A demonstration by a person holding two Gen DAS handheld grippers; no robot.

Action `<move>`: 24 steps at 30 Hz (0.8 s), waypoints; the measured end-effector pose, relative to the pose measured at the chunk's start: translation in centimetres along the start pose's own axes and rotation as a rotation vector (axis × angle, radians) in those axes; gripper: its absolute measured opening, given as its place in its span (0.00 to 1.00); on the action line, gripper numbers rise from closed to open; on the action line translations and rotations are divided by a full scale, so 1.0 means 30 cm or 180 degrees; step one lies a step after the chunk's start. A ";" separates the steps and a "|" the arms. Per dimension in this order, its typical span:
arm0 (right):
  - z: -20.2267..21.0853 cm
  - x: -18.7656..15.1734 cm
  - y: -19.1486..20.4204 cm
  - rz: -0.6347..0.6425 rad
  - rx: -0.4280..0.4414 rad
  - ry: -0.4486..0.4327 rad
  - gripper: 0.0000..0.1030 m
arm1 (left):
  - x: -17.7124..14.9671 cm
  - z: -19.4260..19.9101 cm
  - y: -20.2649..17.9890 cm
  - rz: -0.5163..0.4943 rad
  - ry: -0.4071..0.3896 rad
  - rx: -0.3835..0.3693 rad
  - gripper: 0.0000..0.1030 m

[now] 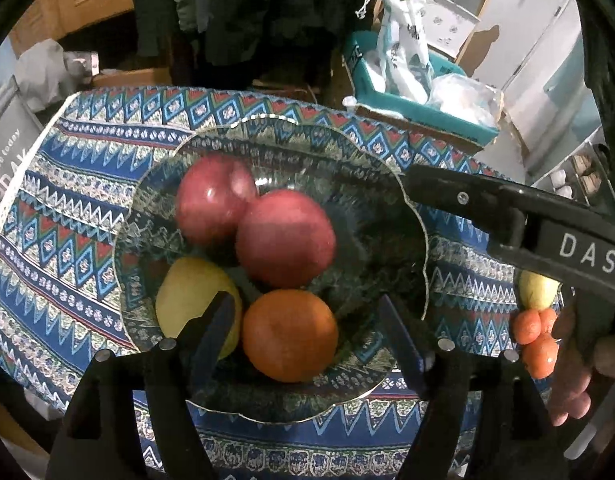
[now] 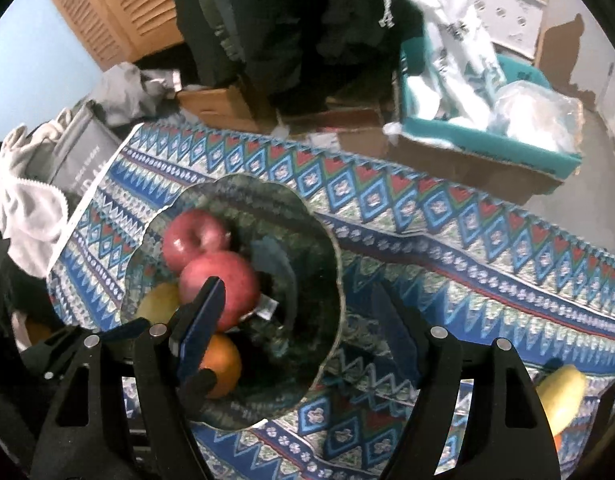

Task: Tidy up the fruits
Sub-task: 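Lower the orange onto the glass plate with the left tool while the right tool releases the apple there, then move both tools back from the plate toward the remaining fruit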

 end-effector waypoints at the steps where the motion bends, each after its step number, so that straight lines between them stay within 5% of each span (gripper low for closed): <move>1: 0.011 0.001 -0.004 0.0002 -0.0039 -0.0014 0.75 | 0.006 0.012 0.001 -0.0008 -0.0035 0.0018 0.74; 24: 0.408 -0.024 -0.062 0.0104 -0.0710 -0.0530 0.75 | 0.042 0.250 -0.118 -0.0273 -0.0450 -0.0110 0.75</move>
Point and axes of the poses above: each gripper's, at about its wrist camera, not at the fingertips, and z roughly against the way its jaws point, y to its left, x to its top, the point moved 9 cm from there along -z, roughly the way its jaws point, and after that the axes turned 13 degrees about x, right-handed, at the moved point
